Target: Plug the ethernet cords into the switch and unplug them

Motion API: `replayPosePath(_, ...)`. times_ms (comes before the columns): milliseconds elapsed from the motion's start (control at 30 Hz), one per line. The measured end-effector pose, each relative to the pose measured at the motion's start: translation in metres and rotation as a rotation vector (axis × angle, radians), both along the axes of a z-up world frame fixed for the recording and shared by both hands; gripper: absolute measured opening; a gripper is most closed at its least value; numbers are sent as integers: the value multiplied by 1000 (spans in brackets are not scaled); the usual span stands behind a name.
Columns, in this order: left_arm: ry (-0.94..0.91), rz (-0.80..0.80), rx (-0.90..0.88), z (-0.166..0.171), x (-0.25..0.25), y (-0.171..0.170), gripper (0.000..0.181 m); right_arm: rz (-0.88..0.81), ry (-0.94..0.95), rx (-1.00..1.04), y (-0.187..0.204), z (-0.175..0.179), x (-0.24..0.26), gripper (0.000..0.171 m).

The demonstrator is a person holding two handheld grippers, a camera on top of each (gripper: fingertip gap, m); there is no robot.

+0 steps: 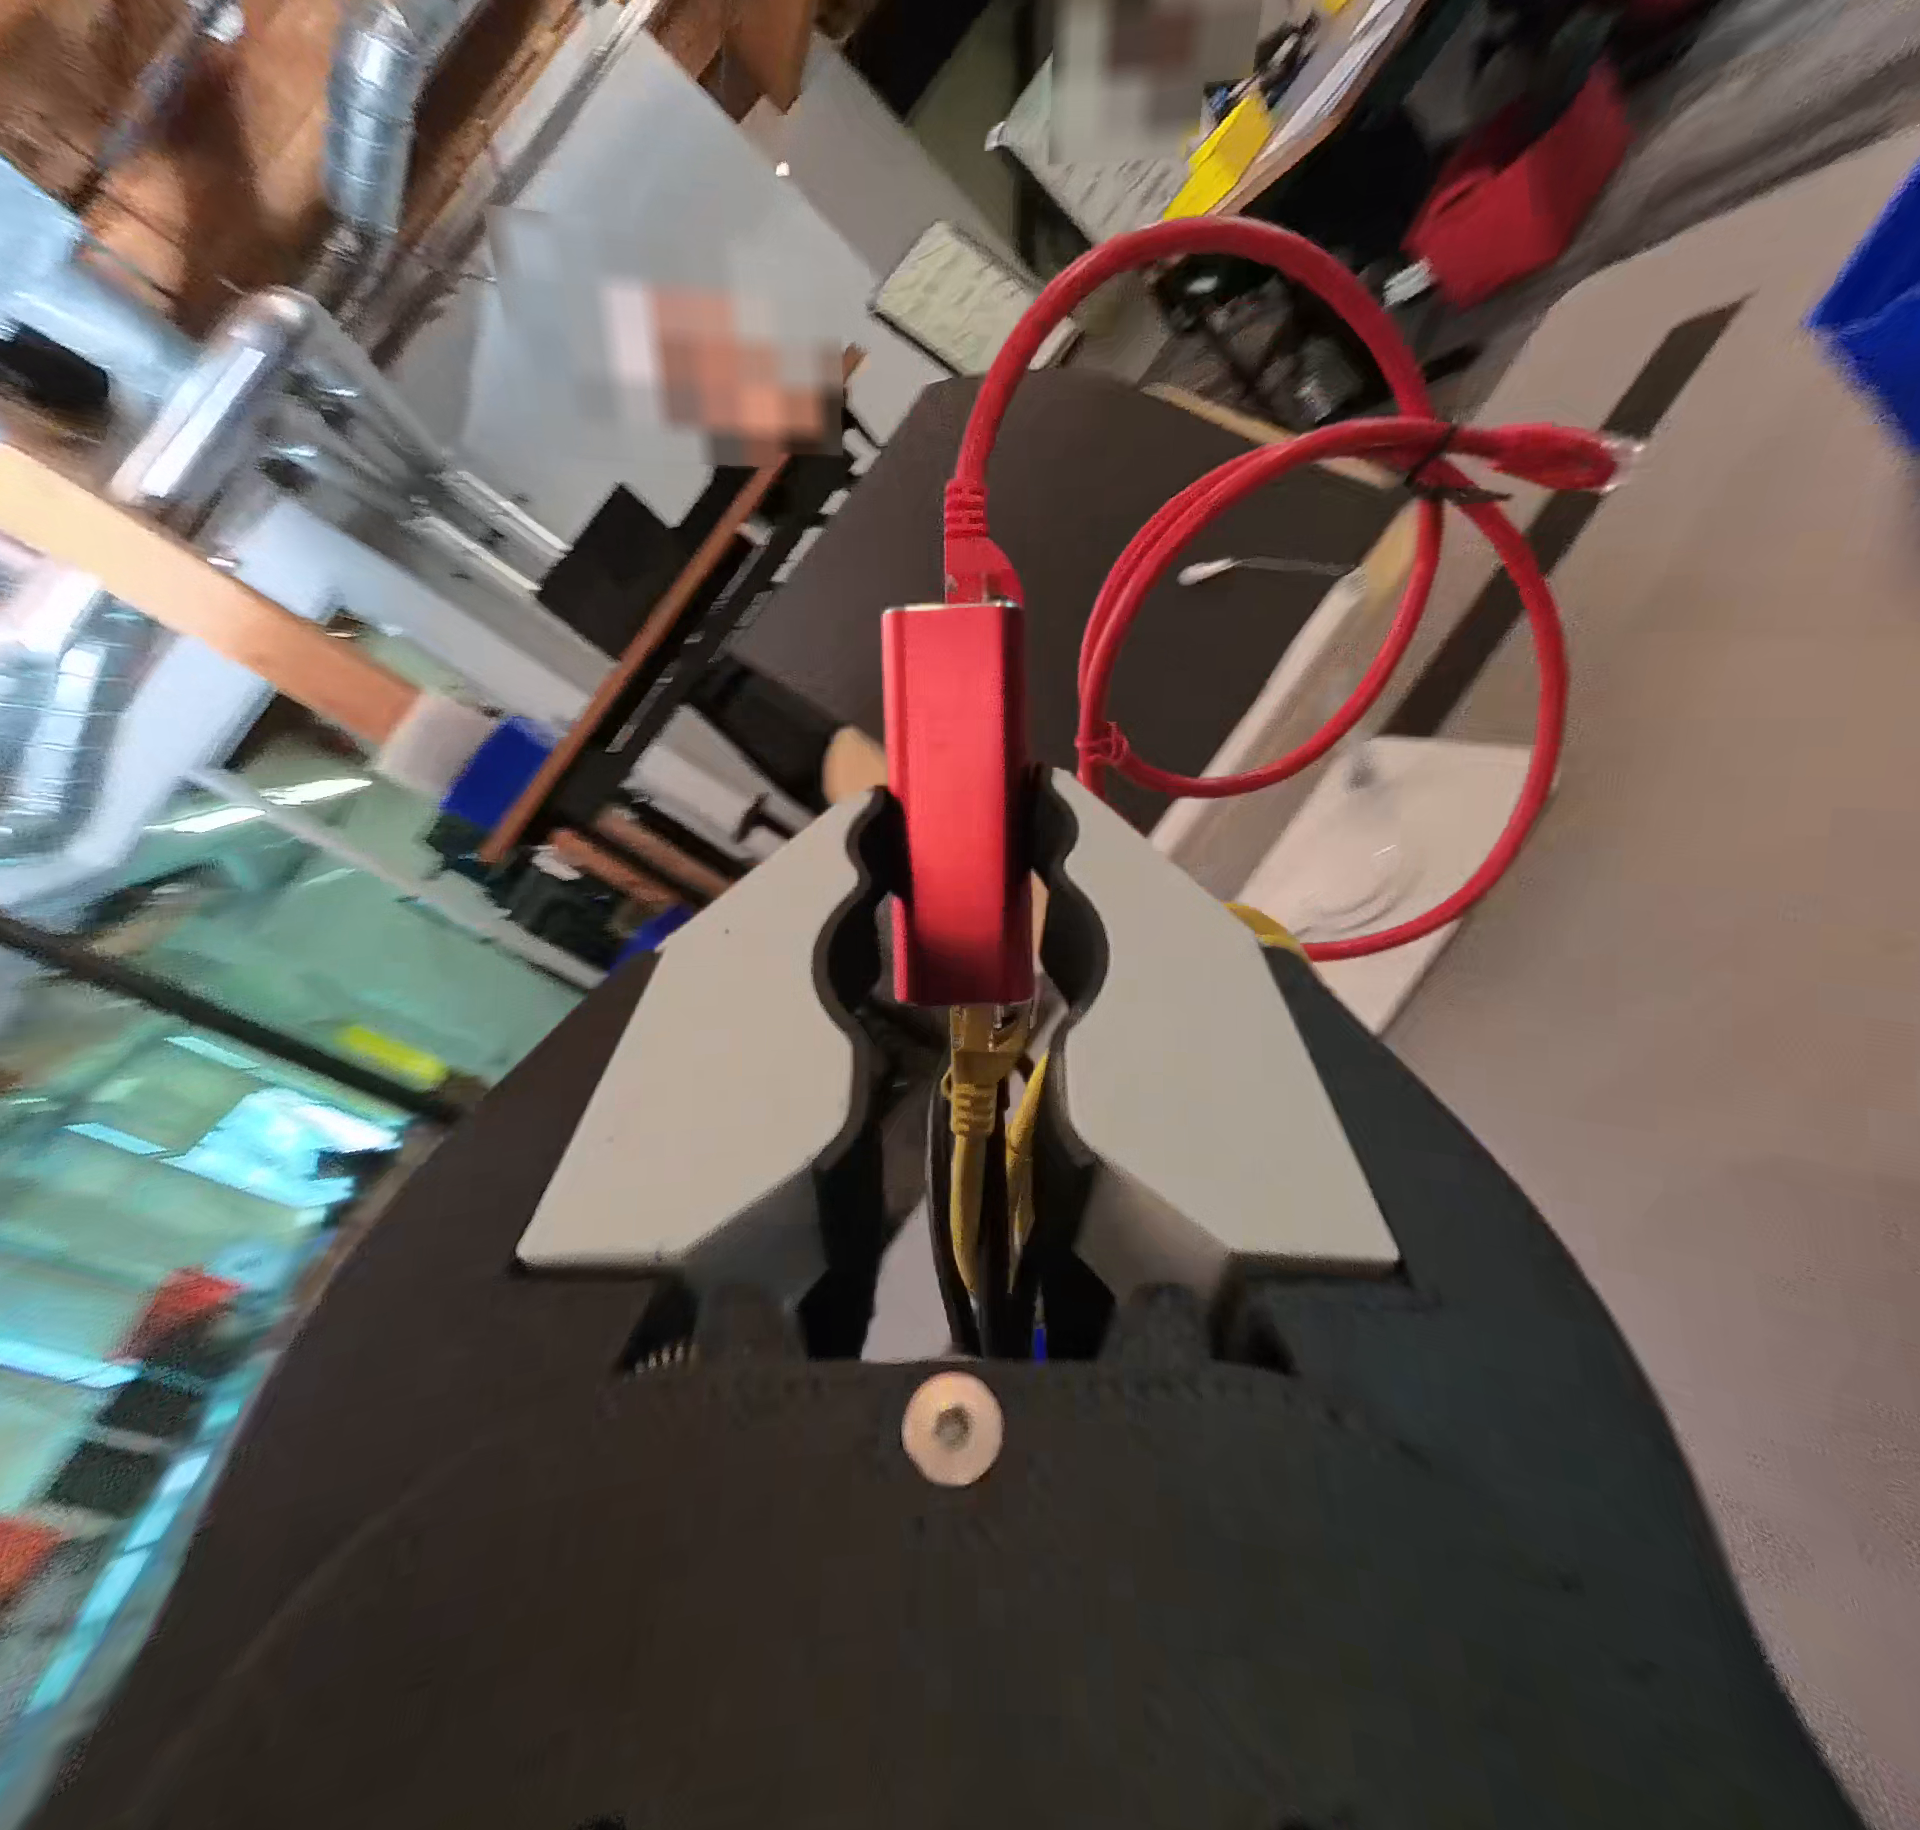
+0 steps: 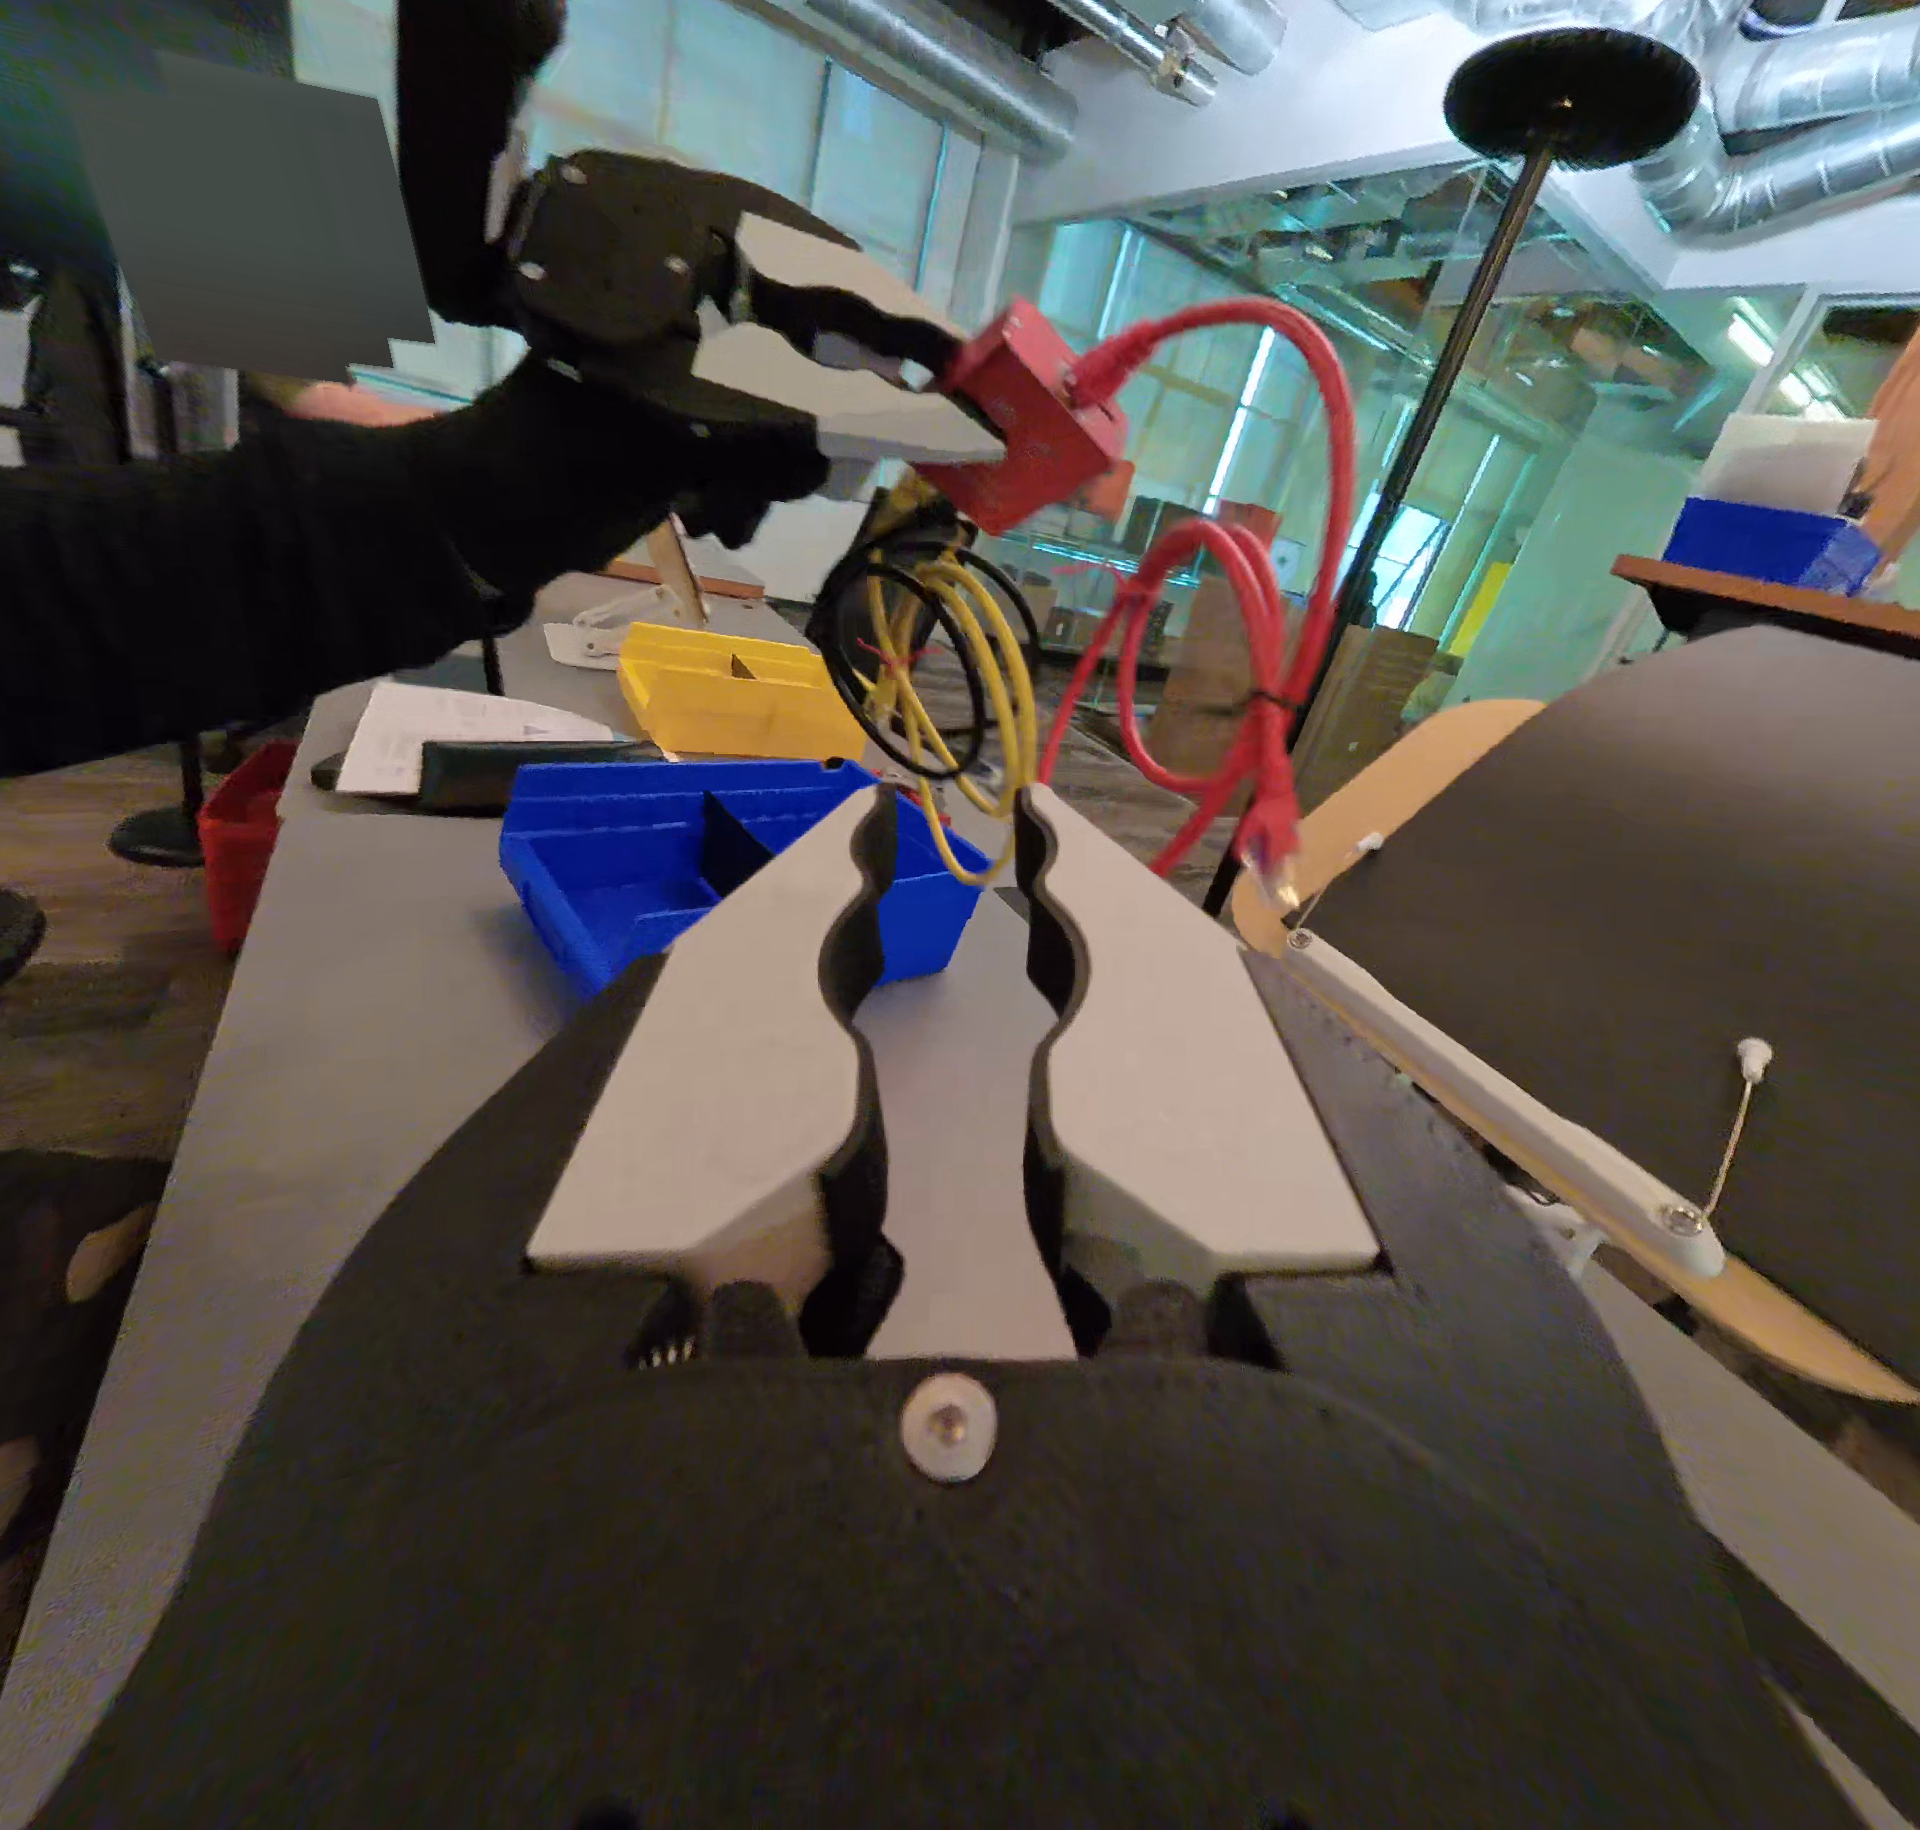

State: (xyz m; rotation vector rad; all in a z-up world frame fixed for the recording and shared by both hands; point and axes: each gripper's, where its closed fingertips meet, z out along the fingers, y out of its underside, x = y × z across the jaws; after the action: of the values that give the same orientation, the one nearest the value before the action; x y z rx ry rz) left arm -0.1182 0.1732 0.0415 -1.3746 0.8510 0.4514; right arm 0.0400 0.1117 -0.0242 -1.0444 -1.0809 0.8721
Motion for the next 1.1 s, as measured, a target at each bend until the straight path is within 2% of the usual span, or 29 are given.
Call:
replayPosePath(100, -173, -92, -99, -32, 42, 11, 23, 52, -6, 22, -13, 9, 3, 16)
replayPosePath(267, -207, -150, -233, -89, 90, 24, 23, -142, -71, 67, 16, 4, 12, 33)
replayPosePath(400, 6, -146, -327, -131, 110, 27, 23, -280, -215, 190, 34, -14, 18, 41)
replayPosePath(567, 276, -275, -514, -170, 125, 11, 23, -331, -405, 232, 52, -54, 17, 48)
replayPosePath(667, 395, -387, -629, -184, 129, -3, 23, -261, -563, 166, 53, -97, 15, 48)
replayPosePath(800, 515, -509, -776, -197, 135, -21, 23, -142, -655, 53, 45, -141, 8, 43)
replayPosePath(833, 541, -529, -817, -199, 135, -24, 23, -117, -662, 41, 42, -149, 5, 41)
replayPosePath(967, 618, -594, -981, -214, 133, -34, 23, -2, -647, -79, 28, -170, -6, 15)
replayPosePath(1100, 642, -622, -1049, -227, 131, -28, 23, 57, -581, -281, 29, -185, -9, 11)
